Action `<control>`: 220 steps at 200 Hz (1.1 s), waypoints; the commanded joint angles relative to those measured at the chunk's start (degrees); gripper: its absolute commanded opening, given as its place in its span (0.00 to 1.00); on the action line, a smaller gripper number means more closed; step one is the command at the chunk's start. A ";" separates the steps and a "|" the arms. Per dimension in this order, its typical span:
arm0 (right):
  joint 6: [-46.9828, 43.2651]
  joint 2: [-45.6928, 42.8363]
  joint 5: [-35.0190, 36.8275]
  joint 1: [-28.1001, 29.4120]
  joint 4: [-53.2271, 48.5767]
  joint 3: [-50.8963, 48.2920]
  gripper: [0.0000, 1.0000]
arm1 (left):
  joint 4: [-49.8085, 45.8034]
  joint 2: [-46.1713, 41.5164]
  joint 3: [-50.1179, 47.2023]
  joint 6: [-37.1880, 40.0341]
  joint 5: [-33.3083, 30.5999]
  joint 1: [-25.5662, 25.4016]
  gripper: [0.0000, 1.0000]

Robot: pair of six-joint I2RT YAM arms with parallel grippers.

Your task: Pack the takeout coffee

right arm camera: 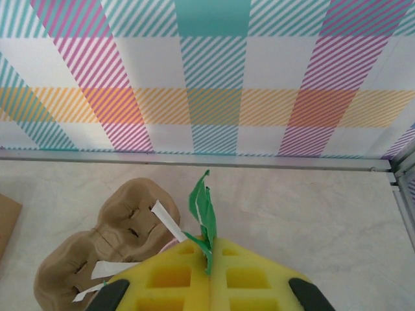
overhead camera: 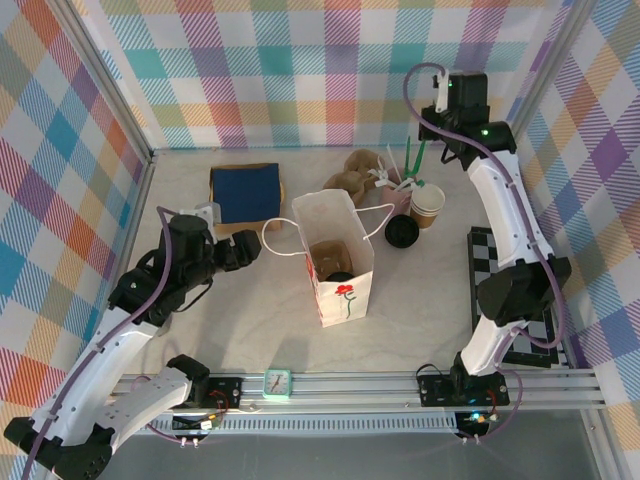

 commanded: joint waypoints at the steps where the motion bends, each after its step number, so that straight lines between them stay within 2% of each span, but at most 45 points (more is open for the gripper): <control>1: 0.33 0.57 -1.15 0.05 7.05 -3.54 0.07 | -0.75 -1.32 0.31 0.55 -0.91 0.59 0.82; 91: 2.83 0.68 -4.04 0.05 17.39 -19.85 0.07 | -0.66 -1.43 -0.49 0.64 -1.37 0.59 0.82; 148: 3.25 1.89 -3.60 0.05 19.41 -24.06 0.12 | -0.60 -1.46 -0.58 0.68 -1.26 0.59 0.82; 172: 3.32 2.40 -3.34 0.04 18.96 -24.32 0.17 | -0.66 -1.45 -0.58 0.64 -1.33 0.59 0.82; 220: 2.84 0.94 -3.60 -0.02 15.47 -22.24 0.36 | -0.66 -1.45 -0.53 0.67 -1.37 0.64 0.82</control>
